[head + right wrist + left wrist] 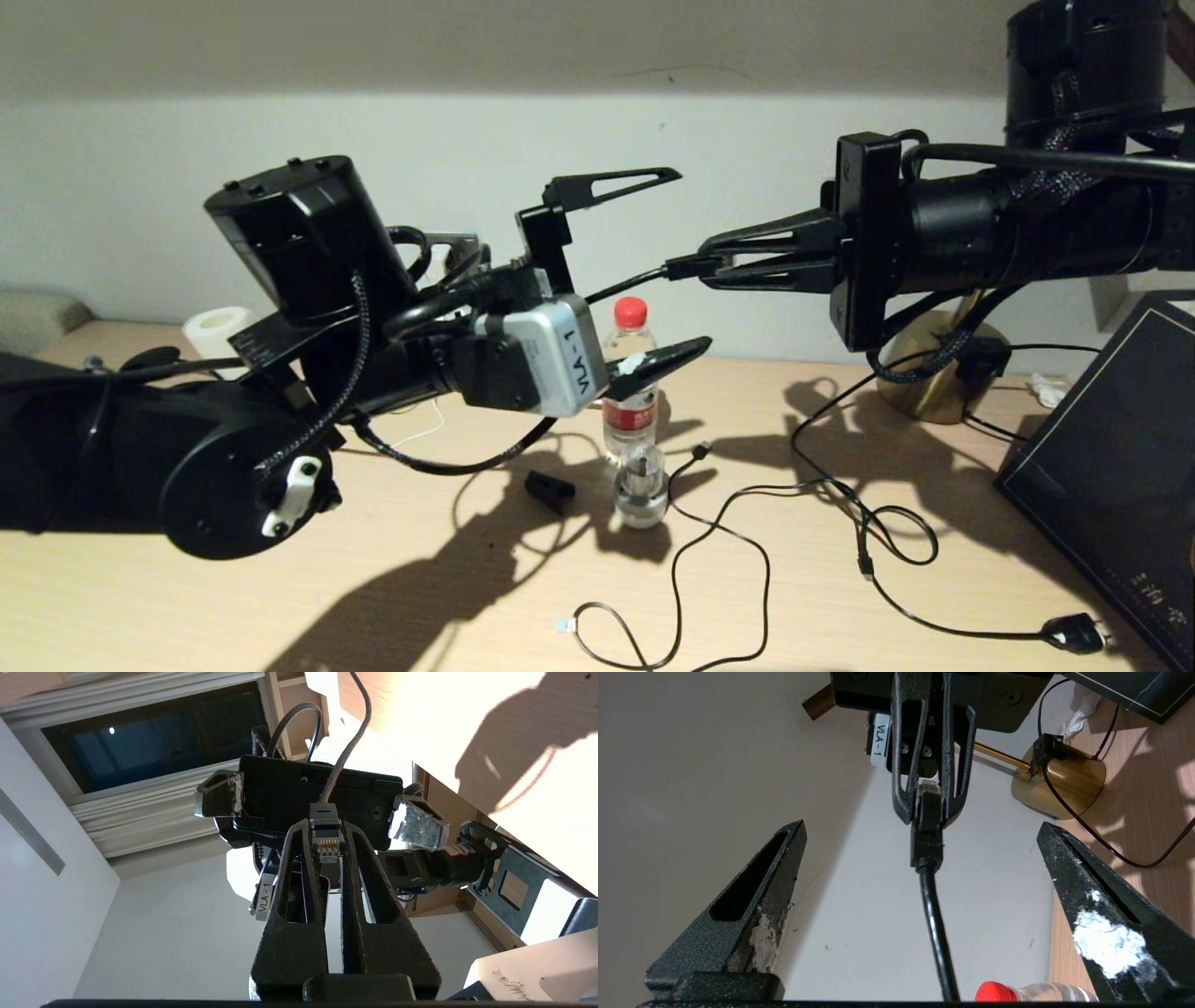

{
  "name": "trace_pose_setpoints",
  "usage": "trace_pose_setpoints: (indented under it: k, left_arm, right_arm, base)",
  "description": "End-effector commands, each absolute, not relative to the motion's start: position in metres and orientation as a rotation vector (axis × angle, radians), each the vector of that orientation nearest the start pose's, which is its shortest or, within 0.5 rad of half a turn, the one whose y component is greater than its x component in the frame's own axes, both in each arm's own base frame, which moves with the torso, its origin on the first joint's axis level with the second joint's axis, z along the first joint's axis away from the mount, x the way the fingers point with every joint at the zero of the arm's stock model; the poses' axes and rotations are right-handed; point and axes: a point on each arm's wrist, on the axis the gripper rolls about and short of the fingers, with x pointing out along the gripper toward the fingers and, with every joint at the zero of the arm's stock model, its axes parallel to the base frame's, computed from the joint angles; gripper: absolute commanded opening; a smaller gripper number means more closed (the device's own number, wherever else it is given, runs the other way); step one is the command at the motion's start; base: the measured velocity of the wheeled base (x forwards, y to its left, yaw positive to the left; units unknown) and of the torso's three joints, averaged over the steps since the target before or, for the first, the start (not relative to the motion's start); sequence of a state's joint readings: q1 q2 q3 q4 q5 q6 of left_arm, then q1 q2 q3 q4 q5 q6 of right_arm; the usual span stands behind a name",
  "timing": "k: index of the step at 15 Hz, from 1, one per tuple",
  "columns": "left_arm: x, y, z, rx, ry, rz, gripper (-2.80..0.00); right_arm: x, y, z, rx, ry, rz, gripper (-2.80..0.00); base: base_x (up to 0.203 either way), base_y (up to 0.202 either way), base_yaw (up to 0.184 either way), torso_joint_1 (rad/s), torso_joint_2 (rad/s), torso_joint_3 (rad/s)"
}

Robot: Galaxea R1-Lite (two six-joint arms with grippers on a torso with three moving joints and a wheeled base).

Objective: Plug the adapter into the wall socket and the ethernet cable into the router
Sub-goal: Hand it to the other hand

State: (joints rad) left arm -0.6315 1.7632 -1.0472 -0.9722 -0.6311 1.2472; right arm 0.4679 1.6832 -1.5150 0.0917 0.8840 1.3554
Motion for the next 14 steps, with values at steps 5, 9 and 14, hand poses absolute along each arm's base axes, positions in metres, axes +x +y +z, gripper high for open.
trace_pose_setpoints:
  k: [5, 9, 14]
  left_arm:
    - [0.2586, -0.2059, 0.2643, 1.063, -1.026, -0.905, -2.80]
    - [0.2537, -0.2029, 0.2629, 1.056, -1.015, -0.915, -2.80]
    - [0.2526, -0.2040, 0.2620, 1.054, -1.015, -0.921, -2.80]
  right_arm:
    - [0.2690, 0.1549, 0.3178, 1.185, 1.145, 0.937, -2.80]
    - [0.2701, 0.1544, 0.3168, 1.187, 1.144, 0.931, -2.80]
    - [0.2696, 0.1542, 0.3164, 1.187, 1.146, 0.931, -2.80]
  base:
    - [0.000, 0.000, 0.000, 0.000, 0.00, 0.000]
    - [0.000, 0.000, 0.000, 0.000, 0.00, 0.000]
    - [0.000, 0.000, 0.000, 0.000, 0.00, 0.000]
